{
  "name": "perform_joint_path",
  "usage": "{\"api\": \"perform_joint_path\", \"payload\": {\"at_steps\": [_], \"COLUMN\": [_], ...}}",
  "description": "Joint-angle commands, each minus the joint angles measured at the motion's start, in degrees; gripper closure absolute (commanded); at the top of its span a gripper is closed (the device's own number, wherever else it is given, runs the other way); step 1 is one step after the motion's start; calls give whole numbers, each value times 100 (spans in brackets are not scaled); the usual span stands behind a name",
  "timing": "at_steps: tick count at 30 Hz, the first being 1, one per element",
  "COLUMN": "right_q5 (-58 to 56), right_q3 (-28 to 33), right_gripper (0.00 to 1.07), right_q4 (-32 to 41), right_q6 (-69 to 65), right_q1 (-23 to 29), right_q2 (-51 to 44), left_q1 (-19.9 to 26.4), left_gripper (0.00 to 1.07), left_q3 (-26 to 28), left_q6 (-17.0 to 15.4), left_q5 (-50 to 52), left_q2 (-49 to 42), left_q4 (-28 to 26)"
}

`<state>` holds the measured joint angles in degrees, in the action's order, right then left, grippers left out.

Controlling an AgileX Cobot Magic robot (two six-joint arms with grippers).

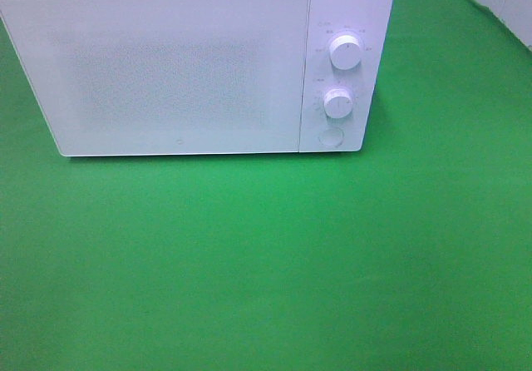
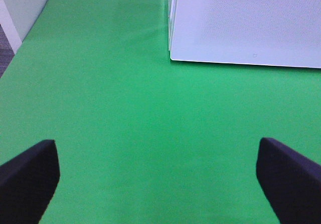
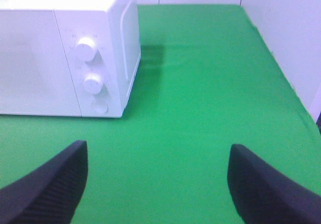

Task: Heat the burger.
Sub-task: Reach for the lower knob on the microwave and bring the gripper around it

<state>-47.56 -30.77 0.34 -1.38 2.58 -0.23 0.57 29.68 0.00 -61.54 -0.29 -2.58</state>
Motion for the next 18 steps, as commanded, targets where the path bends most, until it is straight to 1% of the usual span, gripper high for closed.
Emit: {"api": "perform_joint_path", "payload": {"at_steps": [1,2,5,7,12,15,16,18], "right_q5": [407,699,802,1243,1684,1954,1954,2149], "right_q3": [-52,-52,-52,-40,-40,-40,-40,-40], "right_gripper": [33,33,33,33,33,33,33,33], "right_q4": [-34,-34,-34,-149,-172,-166,-166,-166], "right_q6": [-6,0,0,0,0,0,0,0], "right_q1": [-23,-23,-23,-23,-23,-23,-23,-23], "right_q2": [34,252,327,625,1014,1501,1501,1919], "left_q1": [-29,-29,-29,-29,-29,-29,-29,-29], "left_gripper": [7,7,7,7,7,7,7,7], "left_q3": [-17,-17,-17,-17,-17,-17,-17,-17], "left_q6": [0,0,0,0,0,0,0,0], "left_q5": [34,34,34,34,34,34,34,34], "left_q2": [-40,-40,-40,-40,-40,-40,-40,-40], "left_q4": [-52,-52,-52,-52,-52,-52,-52,-52]}}
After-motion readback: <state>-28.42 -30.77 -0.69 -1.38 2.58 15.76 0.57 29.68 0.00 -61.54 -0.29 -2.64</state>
